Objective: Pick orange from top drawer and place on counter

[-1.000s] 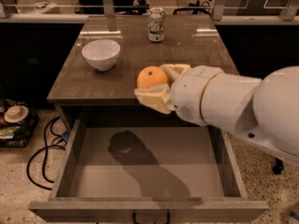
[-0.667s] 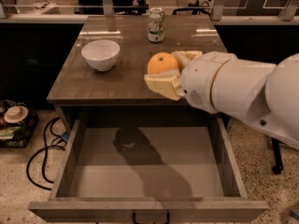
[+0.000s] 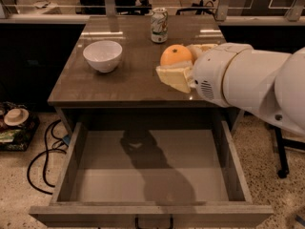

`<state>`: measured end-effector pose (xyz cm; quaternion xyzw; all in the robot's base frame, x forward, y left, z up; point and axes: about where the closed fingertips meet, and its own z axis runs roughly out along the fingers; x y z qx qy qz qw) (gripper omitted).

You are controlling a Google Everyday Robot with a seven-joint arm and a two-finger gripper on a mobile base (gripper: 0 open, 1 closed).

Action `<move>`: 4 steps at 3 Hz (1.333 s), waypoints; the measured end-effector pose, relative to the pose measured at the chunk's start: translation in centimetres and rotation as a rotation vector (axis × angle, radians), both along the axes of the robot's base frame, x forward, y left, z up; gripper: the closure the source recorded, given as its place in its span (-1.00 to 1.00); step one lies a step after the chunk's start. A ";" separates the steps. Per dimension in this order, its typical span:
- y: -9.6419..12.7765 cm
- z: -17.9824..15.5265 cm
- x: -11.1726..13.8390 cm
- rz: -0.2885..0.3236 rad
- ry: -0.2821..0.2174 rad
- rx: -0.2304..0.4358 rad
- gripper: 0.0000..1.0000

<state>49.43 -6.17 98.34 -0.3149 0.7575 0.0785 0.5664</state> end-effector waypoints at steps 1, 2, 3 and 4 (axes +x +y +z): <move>-1.1 -0.4 1.4 -0.034 -0.008 -0.009 1.00; -3.8 -1.8 4.8 -0.083 0.014 -0.016 1.00; -7.3 -3.9 11.2 -0.137 0.086 -0.023 1.00; -8.4 -5.8 16.0 -0.163 0.149 0.024 1.00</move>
Offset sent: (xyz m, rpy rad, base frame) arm 0.1527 -0.0633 -0.0283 -0.0212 0.1107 -0.2204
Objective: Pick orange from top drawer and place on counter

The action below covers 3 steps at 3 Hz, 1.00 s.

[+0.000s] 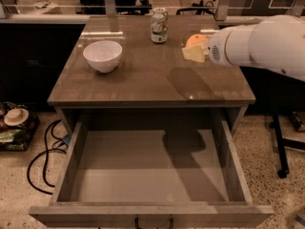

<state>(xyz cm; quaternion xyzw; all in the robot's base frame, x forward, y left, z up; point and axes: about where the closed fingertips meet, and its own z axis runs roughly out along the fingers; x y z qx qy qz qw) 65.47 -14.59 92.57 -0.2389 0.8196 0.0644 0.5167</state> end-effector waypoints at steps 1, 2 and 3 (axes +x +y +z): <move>0.2 -2.2 3.1 0.004 0.060 0.070 1.00; 0.0 -4.6 4.3 -0.003 0.100 0.129 1.00; -0.5 -6.9 4.3 -0.012 0.118 0.173 1.00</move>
Offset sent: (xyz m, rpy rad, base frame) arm 0.0553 -0.0075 -0.0794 0.2007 0.1486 -0.0219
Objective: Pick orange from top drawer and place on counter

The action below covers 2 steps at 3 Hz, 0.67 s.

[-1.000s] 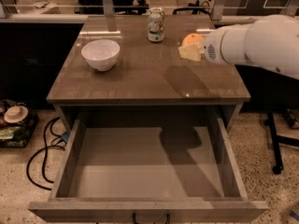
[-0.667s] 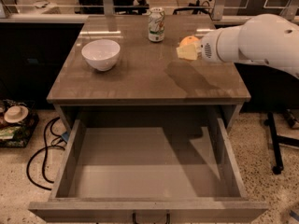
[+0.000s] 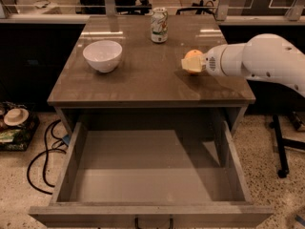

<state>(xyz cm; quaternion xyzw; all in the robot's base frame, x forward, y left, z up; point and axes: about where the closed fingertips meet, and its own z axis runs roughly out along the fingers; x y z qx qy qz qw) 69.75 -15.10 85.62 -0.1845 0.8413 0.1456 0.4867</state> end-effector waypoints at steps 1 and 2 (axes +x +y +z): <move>-0.2 -2.0 -0.4 0.000 0.005 0.034 1.00; -0.3 -2.8 -0.7 0.010 0.004 0.051 1.00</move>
Offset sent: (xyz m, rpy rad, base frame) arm -0.0169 -0.0032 -0.0514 0.0941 -0.0113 0.0539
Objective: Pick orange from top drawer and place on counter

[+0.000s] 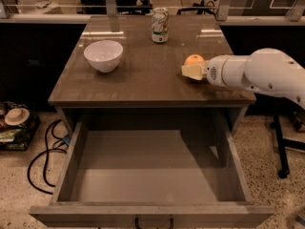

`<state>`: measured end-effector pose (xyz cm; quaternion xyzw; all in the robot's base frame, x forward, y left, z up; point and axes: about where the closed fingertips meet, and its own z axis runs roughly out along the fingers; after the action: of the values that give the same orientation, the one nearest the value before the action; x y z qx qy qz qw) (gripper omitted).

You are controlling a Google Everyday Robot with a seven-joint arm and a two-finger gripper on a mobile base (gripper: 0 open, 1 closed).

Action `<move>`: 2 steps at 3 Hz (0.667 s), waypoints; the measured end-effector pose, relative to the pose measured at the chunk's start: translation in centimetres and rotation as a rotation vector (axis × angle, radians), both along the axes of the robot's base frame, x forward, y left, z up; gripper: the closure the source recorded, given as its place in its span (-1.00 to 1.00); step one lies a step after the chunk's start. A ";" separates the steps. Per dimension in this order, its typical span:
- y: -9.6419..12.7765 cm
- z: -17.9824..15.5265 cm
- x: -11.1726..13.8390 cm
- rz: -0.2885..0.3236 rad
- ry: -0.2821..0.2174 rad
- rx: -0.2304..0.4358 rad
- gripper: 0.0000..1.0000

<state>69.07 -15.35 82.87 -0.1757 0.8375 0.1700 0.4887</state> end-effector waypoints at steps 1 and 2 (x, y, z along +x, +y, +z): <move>0.0 0.0 0.0 0.000 0.000 0.000 0.63; 0.2 0.0 0.0 0.003 0.000 0.000 0.17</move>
Offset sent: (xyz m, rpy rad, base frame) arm 0.0000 0.0001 0.0001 0.0000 0.0000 0.0001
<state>69.08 -15.15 82.85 -0.1769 0.8373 0.1708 0.4883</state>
